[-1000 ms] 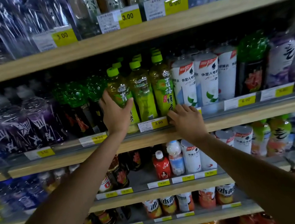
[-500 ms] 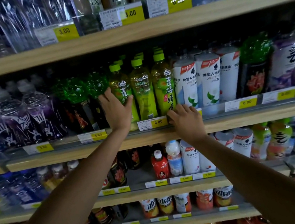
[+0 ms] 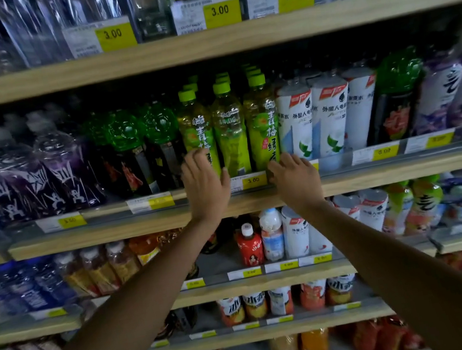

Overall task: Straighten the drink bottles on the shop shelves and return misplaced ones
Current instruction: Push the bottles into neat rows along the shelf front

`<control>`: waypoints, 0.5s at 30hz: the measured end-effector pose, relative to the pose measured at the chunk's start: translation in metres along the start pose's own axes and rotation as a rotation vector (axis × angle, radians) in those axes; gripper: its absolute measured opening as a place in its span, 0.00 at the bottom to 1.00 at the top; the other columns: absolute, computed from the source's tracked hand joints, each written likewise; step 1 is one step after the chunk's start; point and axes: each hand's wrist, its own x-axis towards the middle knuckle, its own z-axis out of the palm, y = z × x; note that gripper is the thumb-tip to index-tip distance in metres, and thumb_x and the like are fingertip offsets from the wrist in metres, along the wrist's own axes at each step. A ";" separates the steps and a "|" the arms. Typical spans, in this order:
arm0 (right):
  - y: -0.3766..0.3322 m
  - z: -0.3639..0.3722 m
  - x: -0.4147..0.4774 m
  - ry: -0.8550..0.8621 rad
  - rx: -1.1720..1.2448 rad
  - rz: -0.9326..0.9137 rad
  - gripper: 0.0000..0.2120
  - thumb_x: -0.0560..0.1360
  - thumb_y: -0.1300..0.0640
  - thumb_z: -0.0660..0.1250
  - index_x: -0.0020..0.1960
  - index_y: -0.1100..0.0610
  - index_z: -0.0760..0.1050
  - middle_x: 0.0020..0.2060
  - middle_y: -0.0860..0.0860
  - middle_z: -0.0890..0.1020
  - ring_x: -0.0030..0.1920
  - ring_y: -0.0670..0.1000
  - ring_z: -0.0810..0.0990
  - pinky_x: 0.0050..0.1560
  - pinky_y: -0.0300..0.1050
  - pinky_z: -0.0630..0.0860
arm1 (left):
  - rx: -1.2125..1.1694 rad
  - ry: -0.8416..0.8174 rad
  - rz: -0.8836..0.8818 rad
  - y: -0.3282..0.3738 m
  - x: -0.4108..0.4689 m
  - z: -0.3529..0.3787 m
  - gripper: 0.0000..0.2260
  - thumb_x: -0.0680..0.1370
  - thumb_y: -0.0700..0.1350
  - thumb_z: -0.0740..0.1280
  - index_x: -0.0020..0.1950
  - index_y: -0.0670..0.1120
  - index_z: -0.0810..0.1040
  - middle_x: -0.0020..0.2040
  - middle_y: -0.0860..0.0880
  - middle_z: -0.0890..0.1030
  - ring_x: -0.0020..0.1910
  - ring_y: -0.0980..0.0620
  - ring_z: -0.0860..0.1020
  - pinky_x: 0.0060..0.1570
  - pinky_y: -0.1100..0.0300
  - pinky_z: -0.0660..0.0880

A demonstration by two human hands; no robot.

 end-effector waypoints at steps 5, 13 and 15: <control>-0.003 0.002 -0.005 -0.085 -0.002 0.052 0.10 0.73 0.66 0.65 0.53 0.63 0.76 0.47 0.62 0.77 0.49 0.62 0.76 0.53 0.55 0.72 | 0.138 -0.219 0.196 -0.015 -0.024 0.007 0.19 0.78 0.53 0.62 0.61 0.41 0.72 0.56 0.43 0.75 0.56 0.42 0.71 0.59 0.50 0.65; 0.020 -0.021 -0.018 -0.217 0.039 -0.029 0.21 0.77 0.60 0.59 0.70 0.58 0.67 0.67 0.57 0.71 0.68 0.57 0.67 0.69 0.53 0.62 | 0.251 -0.351 0.317 -0.004 -0.022 -0.001 0.24 0.77 0.56 0.59 0.67 0.44 0.69 0.64 0.44 0.70 0.63 0.43 0.68 0.62 0.49 0.64; 0.034 -0.030 -0.024 -0.191 0.015 0.005 0.19 0.77 0.60 0.60 0.68 0.59 0.69 0.65 0.58 0.73 0.66 0.58 0.69 0.66 0.53 0.65 | 0.246 -0.359 0.352 0.016 -0.019 0.002 0.24 0.77 0.56 0.59 0.67 0.44 0.68 0.64 0.44 0.70 0.62 0.43 0.68 0.60 0.49 0.65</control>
